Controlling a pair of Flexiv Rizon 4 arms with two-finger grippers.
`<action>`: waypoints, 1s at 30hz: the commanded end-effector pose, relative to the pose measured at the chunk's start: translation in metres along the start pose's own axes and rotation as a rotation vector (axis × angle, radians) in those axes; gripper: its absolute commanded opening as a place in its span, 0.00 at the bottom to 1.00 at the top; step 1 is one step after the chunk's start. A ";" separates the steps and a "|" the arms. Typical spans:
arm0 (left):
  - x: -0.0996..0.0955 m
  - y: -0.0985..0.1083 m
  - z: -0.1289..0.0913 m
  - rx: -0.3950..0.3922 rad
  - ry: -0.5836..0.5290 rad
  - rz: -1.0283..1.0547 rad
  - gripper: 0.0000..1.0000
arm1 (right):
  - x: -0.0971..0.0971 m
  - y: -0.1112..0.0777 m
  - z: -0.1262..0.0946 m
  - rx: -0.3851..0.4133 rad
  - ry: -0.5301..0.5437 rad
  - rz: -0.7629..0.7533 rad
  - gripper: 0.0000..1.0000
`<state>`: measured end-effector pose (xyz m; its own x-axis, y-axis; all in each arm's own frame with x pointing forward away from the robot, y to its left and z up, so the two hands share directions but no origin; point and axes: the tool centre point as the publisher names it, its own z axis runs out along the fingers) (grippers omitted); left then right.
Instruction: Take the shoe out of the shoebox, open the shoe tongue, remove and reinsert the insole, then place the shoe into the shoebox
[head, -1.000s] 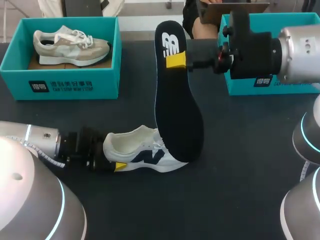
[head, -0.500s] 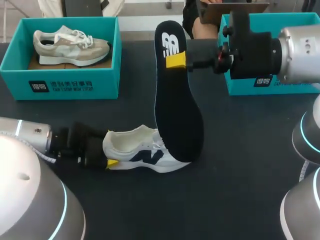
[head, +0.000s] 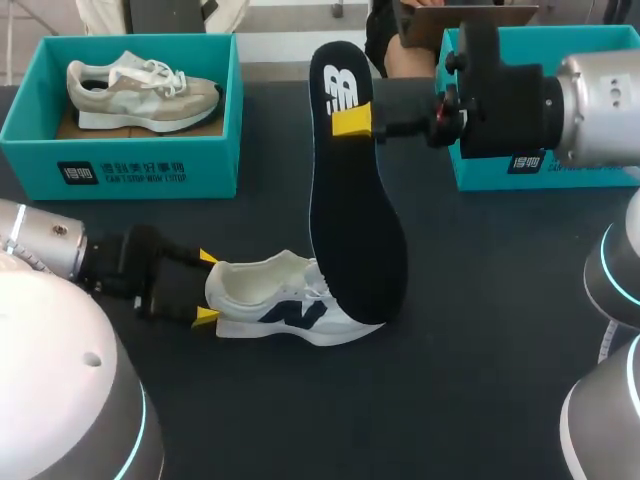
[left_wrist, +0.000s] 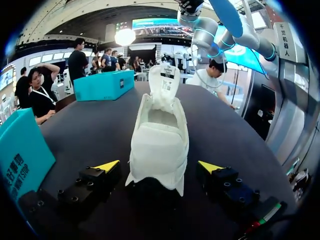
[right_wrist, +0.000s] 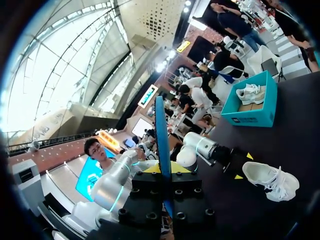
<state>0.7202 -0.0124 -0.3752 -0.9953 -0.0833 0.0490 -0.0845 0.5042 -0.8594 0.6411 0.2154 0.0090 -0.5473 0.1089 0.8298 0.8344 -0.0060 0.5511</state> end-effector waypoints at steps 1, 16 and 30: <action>0.000 0.000 0.001 -0.002 0.000 0.000 1.00 | 0.000 0.000 0.003 0.000 -0.002 0.001 0.00; 0.000 -0.022 -0.020 -0.101 0.065 -0.063 1.00 | 0.000 0.000 0.003 0.000 -0.002 0.001 0.00; -0.002 -0.048 -0.032 -0.581 0.069 -0.076 1.00 | 0.000 0.000 0.003 0.000 -0.002 0.001 0.00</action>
<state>0.7247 -0.0069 -0.3277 -0.9817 -0.0892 0.1680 -0.1761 0.7600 -0.6256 0.6410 0.2153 0.0089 -0.5475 0.1083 0.8298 0.8343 -0.0061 0.5513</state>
